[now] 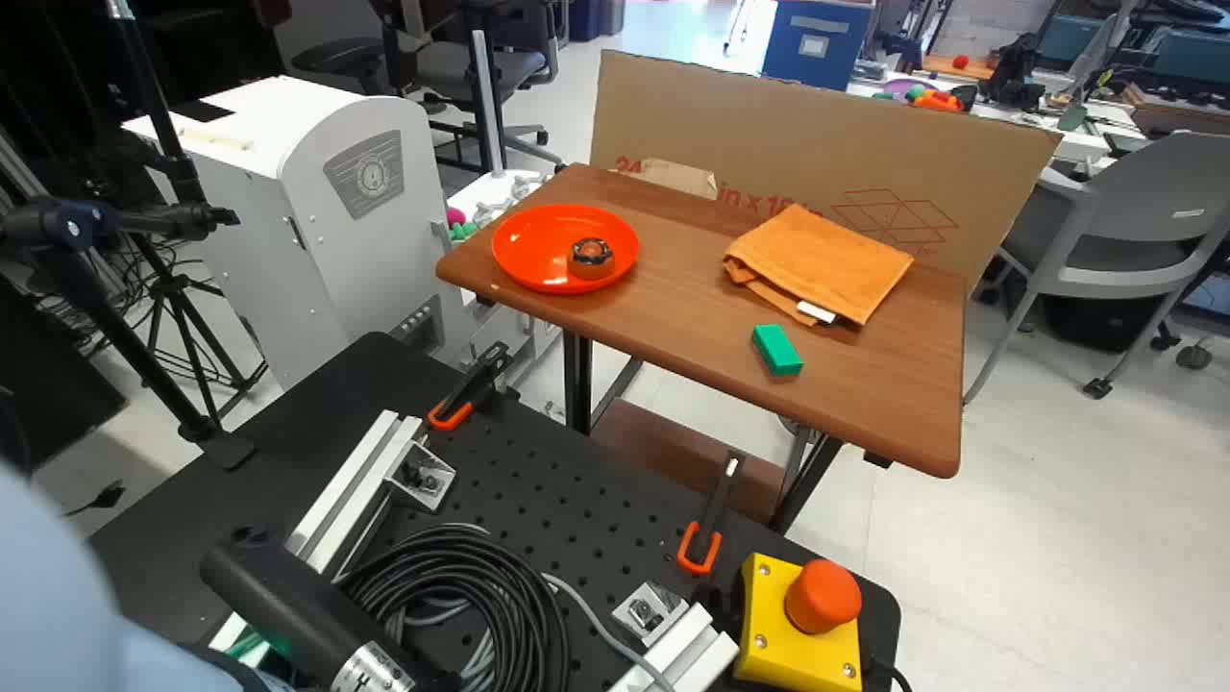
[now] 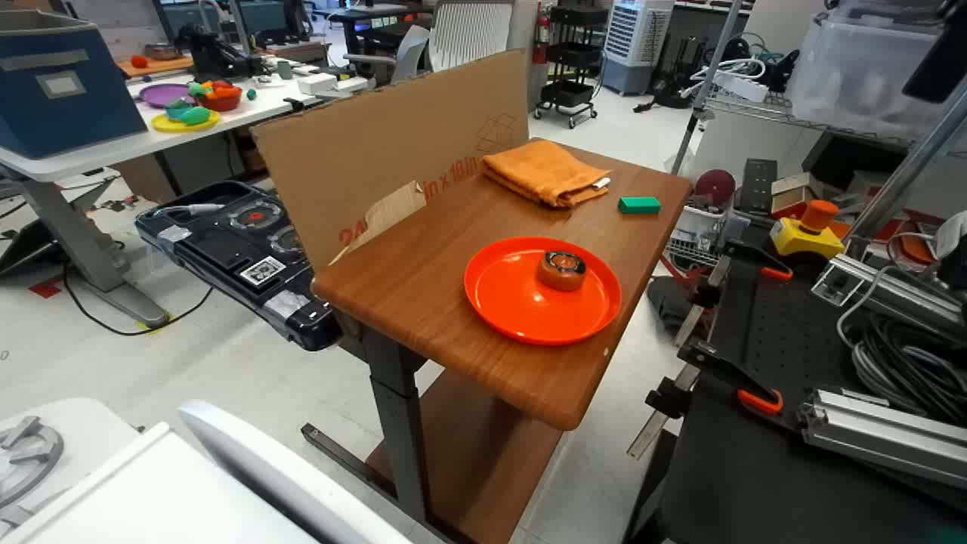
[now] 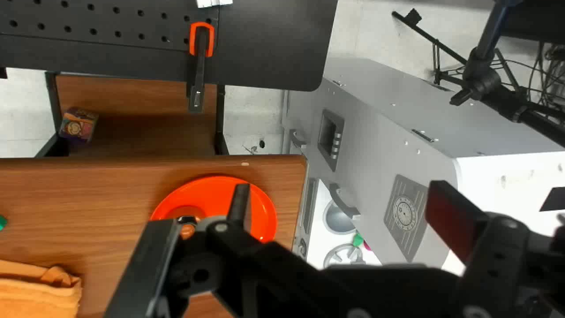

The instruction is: Move the orange towel to the left

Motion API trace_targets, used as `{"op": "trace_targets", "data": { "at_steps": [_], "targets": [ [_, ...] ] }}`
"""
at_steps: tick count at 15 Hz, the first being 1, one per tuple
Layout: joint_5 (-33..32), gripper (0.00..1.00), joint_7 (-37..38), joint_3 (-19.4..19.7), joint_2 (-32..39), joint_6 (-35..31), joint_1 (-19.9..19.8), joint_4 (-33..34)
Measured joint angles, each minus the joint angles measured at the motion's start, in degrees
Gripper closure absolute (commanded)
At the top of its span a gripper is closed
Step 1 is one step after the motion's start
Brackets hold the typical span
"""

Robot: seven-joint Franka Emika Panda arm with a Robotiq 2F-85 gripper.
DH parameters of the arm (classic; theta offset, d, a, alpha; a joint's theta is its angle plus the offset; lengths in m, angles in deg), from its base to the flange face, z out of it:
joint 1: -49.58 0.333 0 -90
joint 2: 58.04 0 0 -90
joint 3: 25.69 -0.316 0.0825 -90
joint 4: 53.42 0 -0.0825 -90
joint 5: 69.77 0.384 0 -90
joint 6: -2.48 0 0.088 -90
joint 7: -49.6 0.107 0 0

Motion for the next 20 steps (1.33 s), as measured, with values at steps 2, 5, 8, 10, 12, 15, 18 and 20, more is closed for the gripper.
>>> {"op": "trace_targets", "data": {
  "at_steps": [2, 5, 8, 10, 12, 15, 18, 20],
  "targets": [
    [0.00, 0.00, 0.00, 0.00, 0.16, 0.08, -0.01, -0.74],
    [0.00, 0.00, 0.00, 0.00, 0.33, 0.08, -0.01, -1.03],
    [0.00, 0.00, 0.00, 0.00, 0.33, 0.08, -0.01, -1.03],
    [0.00, 0.00, 0.00, 0.00, 0.48, 0.08, -0.05, -0.62],
    [0.00, 0.00, 0.06, 0.00, 1.79, -0.02, -0.48, 0.55],
    [-0.16, 0.00, 0.08, 0.02, 6.71, -0.87, -2.19, 3.34],
    [-2.08, 0.00, 0.08, 0.11, 14.33, -2.43, -5.50, 7.54],
    [-4.88, 0.00, 0.08, 0.19, 19.83, -2.47, -7.90, 10.93]
  ]
}}
